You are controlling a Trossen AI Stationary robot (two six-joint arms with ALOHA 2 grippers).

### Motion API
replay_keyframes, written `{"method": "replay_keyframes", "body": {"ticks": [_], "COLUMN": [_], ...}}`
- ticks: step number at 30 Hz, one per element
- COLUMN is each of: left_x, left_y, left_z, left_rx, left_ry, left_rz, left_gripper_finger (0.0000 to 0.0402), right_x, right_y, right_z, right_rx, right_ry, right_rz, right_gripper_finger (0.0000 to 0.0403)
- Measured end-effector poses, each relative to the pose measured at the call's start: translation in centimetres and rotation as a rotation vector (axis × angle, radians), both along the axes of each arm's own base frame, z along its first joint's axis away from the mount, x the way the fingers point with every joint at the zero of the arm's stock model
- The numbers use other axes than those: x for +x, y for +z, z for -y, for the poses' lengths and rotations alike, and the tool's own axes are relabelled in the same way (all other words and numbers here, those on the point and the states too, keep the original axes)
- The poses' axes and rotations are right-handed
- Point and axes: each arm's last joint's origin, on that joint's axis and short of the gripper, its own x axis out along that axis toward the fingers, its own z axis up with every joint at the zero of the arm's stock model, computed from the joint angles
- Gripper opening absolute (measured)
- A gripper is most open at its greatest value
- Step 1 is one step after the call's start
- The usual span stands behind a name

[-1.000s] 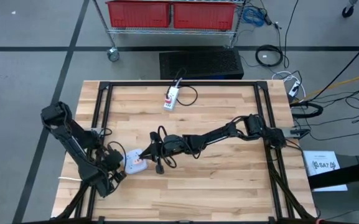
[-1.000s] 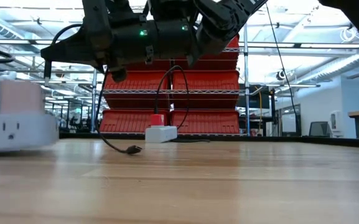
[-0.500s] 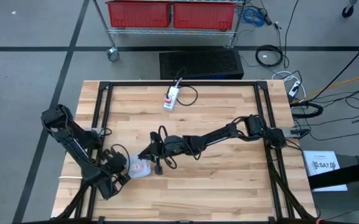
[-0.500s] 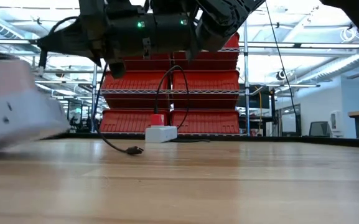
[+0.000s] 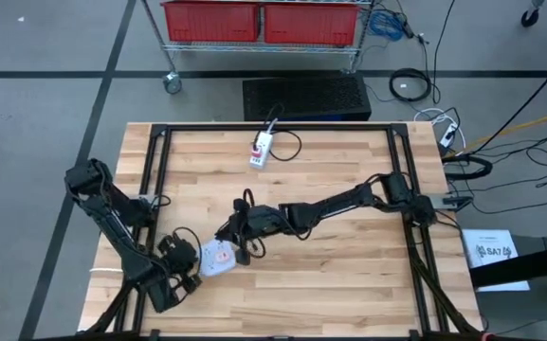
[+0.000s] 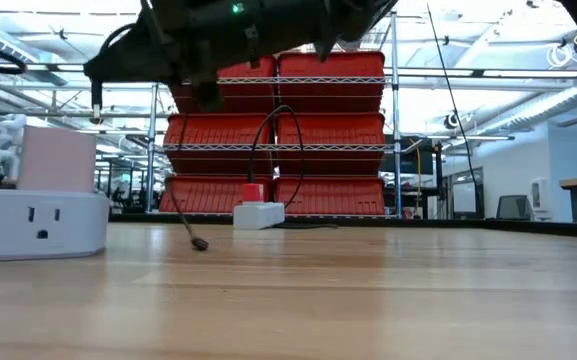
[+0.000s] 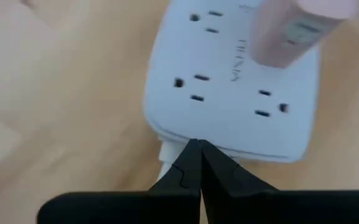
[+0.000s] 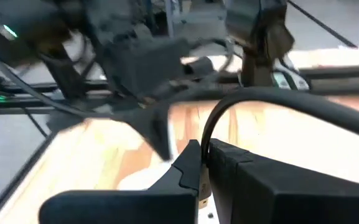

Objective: Insert USB
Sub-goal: Insert the black charger cable into the light pink charger adapter

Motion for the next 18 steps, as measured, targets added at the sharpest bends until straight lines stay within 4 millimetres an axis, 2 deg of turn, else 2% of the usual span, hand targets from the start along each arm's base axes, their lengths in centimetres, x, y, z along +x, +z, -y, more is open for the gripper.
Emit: {"method": "replay_keyframes", "body": {"ticks": [7, 14, 18], "left_x": [0.2, 0.4, 0.6], "left_y": [0.1, 0.1, -0.6], "left_z": [0.4, 0.2, 0.4], "left_rx": [0.002, 0.033, 0.057], "left_ry": [-0.005, -0.014, -0.011], "left_rz": [0.084, 0.103, 0.093], "left_gripper_finger": [0.0001, 0.0001, 0.0001], "right_x": [-0.6, -0.7, -0.7], "right_y": [0.0, -0.3, -0.1], "right_z": [-3.0, -3.8, -4.6], "right_rx": [-0.086, -0.014, 0.011], "right_ry": [-0.055, -0.062, -0.083], "right_rz": [0.007, 0.015, 0.067], "right_gripper_finger": [0.0, 0.0, 0.0]}}
